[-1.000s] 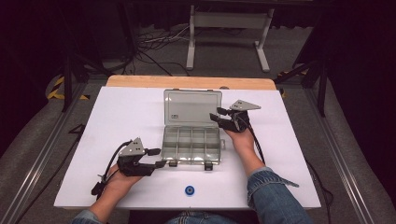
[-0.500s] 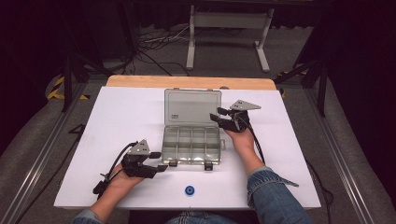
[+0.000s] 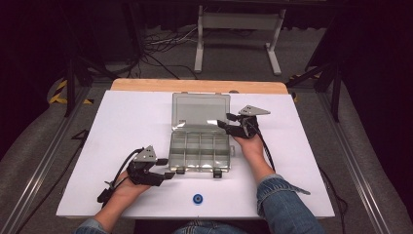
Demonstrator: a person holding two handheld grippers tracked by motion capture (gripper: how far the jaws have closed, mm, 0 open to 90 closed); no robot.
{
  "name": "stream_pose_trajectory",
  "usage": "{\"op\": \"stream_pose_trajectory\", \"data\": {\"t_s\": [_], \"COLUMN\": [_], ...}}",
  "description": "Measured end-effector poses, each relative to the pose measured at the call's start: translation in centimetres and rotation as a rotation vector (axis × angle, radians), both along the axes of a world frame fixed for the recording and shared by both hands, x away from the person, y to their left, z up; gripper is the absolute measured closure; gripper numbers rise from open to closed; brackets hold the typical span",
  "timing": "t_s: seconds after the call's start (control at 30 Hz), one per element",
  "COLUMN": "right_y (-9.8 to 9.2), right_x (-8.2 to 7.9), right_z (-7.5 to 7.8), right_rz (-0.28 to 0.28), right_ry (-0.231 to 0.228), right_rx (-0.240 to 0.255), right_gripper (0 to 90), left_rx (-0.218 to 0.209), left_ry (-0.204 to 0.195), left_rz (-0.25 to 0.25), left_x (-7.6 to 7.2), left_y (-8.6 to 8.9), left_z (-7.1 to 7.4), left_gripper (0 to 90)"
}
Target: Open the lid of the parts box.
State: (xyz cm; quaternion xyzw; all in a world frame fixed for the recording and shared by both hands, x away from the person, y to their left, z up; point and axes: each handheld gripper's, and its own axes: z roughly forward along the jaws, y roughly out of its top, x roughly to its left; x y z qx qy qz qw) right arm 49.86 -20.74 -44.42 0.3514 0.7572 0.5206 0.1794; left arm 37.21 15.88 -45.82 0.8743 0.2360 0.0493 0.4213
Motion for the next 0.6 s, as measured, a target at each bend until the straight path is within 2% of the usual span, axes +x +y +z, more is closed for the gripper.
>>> {"op": "stream_pose_trajectory", "data": {"t_s": [0.6], "right_y": [-0.13], "right_x": [0.48], "right_z": [-1.02], "right_rz": [-0.012], "right_ry": [0.066], "right_rx": [0.012], "right_gripper": [37.4], "left_rx": [0.008], "left_ry": [0.0], "left_rz": [-0.005], "left_x": [-0.06], "left_y": [-0.03], "left_z": [0.04], "left_gripper": [41.4]}}
